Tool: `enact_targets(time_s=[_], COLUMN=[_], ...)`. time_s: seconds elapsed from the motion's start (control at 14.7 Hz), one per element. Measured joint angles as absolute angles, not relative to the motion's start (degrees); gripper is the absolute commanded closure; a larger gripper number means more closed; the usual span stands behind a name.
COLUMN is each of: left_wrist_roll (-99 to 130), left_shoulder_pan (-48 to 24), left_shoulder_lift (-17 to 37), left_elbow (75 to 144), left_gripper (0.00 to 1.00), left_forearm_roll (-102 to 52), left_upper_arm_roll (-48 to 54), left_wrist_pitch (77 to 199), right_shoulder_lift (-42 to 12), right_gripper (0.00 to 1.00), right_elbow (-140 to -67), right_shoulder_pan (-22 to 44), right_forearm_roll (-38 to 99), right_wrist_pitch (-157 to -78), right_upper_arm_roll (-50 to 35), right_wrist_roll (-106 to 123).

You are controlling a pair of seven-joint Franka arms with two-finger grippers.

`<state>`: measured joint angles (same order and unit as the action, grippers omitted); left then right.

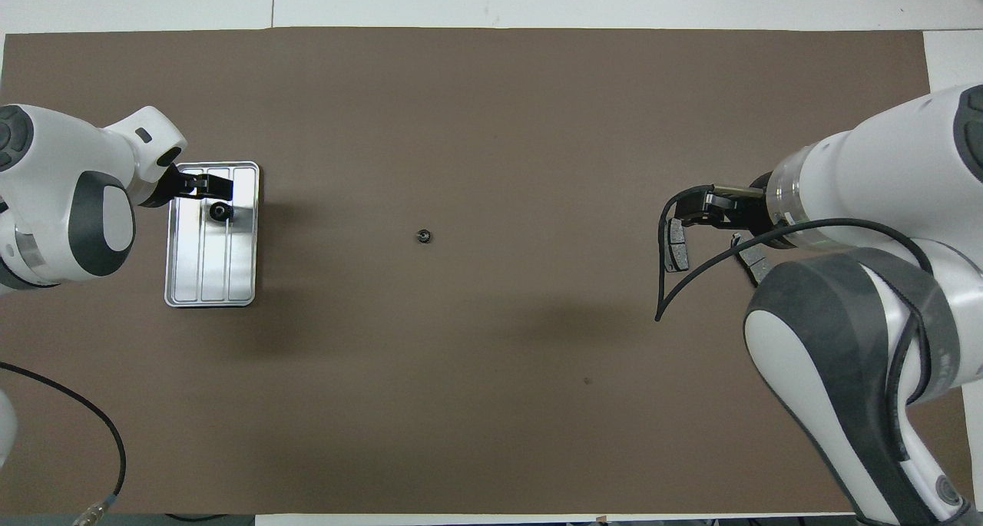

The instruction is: Place bearing gear from tray to pile

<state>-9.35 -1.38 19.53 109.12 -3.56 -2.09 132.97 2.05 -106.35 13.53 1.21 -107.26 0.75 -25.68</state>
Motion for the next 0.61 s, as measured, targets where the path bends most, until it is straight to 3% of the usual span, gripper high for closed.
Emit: enact_targets(time_s=[0.61], left_wrist_roll=[-10.1], left_shoulder_pan=[-1.6], left_shoulder_lift=[20.0], left_elbow=[110.7], left_gripper=[0.07], left_forearm_roll=[-3.6], left_upper_arm_roll=[-1.2], left_wrist_pitch=[131.7], right_shoulder_lift=[2.1], right_gripper=[0.00], right_elbow=[-106.3], right_shoulder_pan=[17.7], right_forearm_roll=[1.2], right_wrist_pitch=[-108.6], right_upper_arm_roll=[0.5], right_wrist_roll=[-31.9])
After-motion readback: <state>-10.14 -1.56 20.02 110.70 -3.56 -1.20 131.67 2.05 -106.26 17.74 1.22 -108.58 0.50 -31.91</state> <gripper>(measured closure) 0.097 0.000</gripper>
